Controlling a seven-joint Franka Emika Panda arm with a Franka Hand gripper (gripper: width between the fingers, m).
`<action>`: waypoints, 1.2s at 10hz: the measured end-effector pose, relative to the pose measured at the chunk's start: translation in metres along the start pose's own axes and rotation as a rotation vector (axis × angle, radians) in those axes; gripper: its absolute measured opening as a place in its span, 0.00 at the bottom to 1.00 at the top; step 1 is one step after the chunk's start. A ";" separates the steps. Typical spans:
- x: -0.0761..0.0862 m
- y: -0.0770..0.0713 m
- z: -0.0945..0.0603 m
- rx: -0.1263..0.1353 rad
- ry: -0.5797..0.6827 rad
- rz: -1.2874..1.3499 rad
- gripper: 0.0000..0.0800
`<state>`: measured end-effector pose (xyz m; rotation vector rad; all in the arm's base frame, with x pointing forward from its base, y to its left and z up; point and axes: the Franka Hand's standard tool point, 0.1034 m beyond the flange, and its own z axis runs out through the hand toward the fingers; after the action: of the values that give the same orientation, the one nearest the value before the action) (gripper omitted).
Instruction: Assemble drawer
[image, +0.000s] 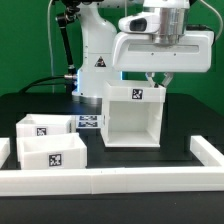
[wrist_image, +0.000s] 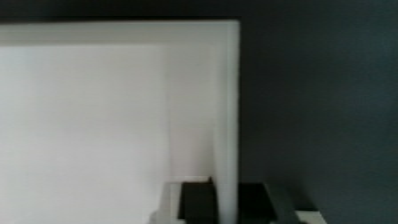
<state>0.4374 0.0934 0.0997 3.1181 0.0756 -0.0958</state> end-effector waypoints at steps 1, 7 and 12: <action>0.015 0.005 -0.001 0.012 -0.005 0.000 0.05; 0.121 0.024 -0.008 0.048 0.071 0.087 0.05; 0.158 0.019 -0.011 0.072 0.110 0.146 0.05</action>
Offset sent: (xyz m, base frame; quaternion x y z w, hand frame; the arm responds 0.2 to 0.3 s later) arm 0.0764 -0.0160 -0.0074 0.0138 -0.0090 0.0451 0.9988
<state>0.5961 0.0820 0.1016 3.1857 -0.1574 0.0766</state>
